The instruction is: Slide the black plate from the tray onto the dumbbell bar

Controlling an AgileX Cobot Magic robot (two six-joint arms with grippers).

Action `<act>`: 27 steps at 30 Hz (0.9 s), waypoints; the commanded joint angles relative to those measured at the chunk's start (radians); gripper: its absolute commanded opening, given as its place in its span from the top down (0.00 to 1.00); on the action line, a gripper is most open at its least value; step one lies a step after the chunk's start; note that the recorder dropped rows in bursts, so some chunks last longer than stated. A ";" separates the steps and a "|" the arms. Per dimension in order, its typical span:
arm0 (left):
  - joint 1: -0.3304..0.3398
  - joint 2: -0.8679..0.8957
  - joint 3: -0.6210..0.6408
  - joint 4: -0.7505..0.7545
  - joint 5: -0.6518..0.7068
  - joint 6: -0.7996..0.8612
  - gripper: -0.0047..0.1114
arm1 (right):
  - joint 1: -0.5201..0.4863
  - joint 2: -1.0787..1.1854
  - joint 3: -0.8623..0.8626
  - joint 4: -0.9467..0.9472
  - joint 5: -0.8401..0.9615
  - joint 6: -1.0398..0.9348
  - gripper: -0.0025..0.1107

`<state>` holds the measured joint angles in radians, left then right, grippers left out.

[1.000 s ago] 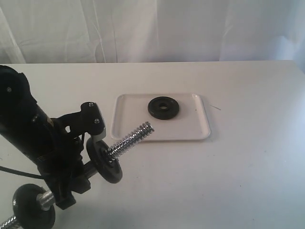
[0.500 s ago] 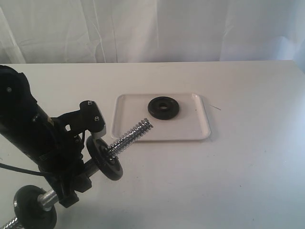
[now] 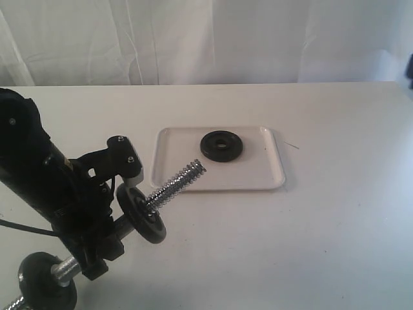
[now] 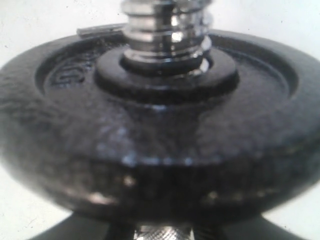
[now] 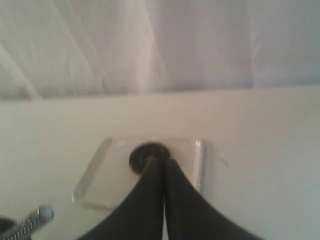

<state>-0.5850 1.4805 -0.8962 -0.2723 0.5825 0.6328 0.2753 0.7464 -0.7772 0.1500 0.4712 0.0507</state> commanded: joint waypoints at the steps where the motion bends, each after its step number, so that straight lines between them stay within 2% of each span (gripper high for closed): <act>1: -0.007 -0.050 -0.024 -0.066 -0.013 -0.055 0.96 | 0.051 0.214 -0.127 0.042 0.229 -0.179 0.98; 8: -0.007 -0.050 -0.024 -0.063 -0.013 -0.058 0.96 | 0.115 0.391 -0.183 0.048 0.060 -0.185 0.98; 11: -0.007 -0.050 -0.024 -0.063 -0.013 -0.060 0.96 | 0.124 0.452 -0.217 0.071 0.039 -0.179 0.98; 14: -0.007 -0.050 -0.024 -0.063 -0.013 -0.060 0.96 | 0.124 0.553 -0.304 0.067 0.148 -0.164 0.98; 20: -0.007 -0.048 -0.024 -0.063 -0.013 -0.074 0.96 | 0.124 0.861 -0.593 0.055 0.445 -0.129 0.98; 27: -0.007 -0.045 -0.024 -0.063 -0.013 -0.104 0.96 | 0.124 1.117 -0.818 -0.037 0.579 -0.125 0.98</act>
<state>-0.5850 1.4805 -0.8962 -0.2656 0.5825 0.5469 0.3998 1.7893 -1.5210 0.1670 0.9834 -0.0877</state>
